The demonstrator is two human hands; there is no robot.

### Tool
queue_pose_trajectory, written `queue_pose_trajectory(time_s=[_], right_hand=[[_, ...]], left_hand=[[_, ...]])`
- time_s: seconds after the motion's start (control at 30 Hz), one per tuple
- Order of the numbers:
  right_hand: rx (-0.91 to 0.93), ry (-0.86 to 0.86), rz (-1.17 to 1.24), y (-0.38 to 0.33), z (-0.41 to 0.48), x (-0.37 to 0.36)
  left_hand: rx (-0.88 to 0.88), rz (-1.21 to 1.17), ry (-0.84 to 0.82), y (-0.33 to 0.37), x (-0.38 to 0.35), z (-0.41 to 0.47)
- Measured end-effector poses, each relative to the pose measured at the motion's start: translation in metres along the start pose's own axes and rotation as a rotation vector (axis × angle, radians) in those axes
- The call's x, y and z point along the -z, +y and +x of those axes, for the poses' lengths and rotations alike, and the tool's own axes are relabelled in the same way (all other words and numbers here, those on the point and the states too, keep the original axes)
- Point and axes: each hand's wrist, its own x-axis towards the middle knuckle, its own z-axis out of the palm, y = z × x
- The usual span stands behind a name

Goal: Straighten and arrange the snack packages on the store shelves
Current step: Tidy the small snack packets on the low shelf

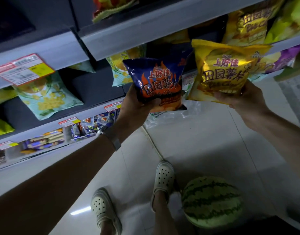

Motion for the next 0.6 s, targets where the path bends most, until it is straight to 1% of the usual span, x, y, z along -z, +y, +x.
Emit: queue_pose_trajectory(time_s=[0.1, 0.2, 0.37, 0.43, 0.5, 0.6], right_hand=[[0.055, -0.067, -0.005, -0.012, 0.001, -0.023], [0.078, -0.101, 0.004, -0.032, 0.007, -0.046], [0.173, -0.161, 0.044, -0.054, 0.027, -0.079], [0.187, -0.158, 0.044, -0.059, 0.034, -0.090], [0.182, -0.161, 0.060, -0.064, 0.042, -0.097], [0.181, -0.162, 0.084, -0.074, 0.048, -0.100]], left_hand=[[0.020, 0.009, 0.036, -0.016, 0.036, -0.028], [0.030, 0.022, 0.116, -0.027, 0.077, -0.046], [0.035, 0.013, 0.236, -0.042, 0.132, -0.051], [0.031, -0.059, 0.288, -0.048, 0.148, -0.045], [0.039, -0.183, 0.341, -0.051, 0.161, -0.036], [0.027, -0.300, 0.387, -0.056, 0.174, -0.019]])
